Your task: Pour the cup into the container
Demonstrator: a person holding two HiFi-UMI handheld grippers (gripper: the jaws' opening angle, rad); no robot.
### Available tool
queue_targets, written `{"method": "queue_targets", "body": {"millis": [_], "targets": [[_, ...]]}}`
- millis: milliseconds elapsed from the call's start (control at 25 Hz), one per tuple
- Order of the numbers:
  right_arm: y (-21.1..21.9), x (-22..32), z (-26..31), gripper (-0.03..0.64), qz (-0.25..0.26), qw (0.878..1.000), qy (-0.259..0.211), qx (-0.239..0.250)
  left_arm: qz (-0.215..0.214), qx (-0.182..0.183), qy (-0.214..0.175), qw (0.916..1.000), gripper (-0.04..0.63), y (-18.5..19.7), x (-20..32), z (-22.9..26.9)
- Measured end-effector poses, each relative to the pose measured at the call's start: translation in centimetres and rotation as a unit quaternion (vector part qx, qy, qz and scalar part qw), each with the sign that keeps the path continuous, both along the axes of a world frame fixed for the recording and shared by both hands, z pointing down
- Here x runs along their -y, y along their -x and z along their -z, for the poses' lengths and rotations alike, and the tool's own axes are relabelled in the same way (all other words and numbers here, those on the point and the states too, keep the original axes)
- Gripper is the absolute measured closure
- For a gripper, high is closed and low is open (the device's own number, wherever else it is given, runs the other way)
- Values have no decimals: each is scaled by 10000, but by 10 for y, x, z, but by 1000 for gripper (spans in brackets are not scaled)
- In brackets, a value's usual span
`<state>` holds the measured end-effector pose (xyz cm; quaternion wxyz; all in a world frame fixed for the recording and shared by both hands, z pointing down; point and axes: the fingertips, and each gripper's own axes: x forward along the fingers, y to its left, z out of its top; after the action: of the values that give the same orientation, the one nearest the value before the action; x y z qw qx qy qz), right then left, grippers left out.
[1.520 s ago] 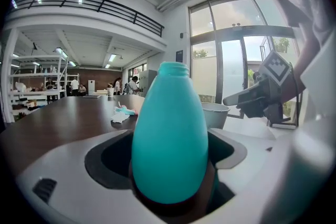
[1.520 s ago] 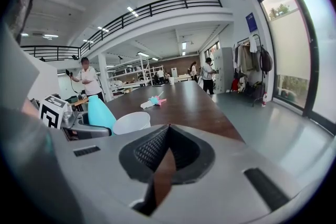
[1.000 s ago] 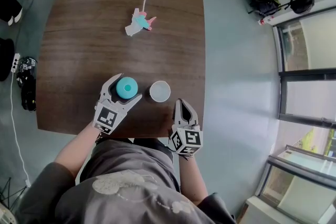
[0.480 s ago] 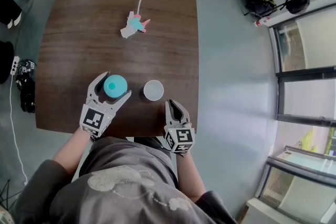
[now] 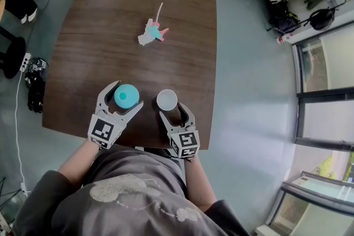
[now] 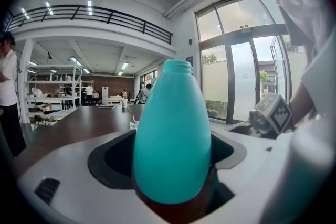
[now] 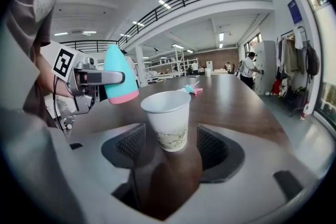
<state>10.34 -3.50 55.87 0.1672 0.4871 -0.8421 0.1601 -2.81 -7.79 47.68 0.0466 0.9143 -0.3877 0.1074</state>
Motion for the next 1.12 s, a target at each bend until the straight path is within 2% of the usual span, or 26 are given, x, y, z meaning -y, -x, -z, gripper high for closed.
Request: {"method": "queue_targets", "body": {"millis": [200, 440, 1120], "targets": [[8, 13, -5, 299, 161, 9999, -36, -21, 78, 8, 97, 9999, 183, 2, -8, -1], [22, 28, -3, 299, 369, 9992, -149, -1, 133, -72, 78, 9999, 183, 5, -11, 6], [33, 39, -2, 299, 472, 9984, -315, 81, 162, -15, 197, 9997, 183, 4, -20, 6]]}}
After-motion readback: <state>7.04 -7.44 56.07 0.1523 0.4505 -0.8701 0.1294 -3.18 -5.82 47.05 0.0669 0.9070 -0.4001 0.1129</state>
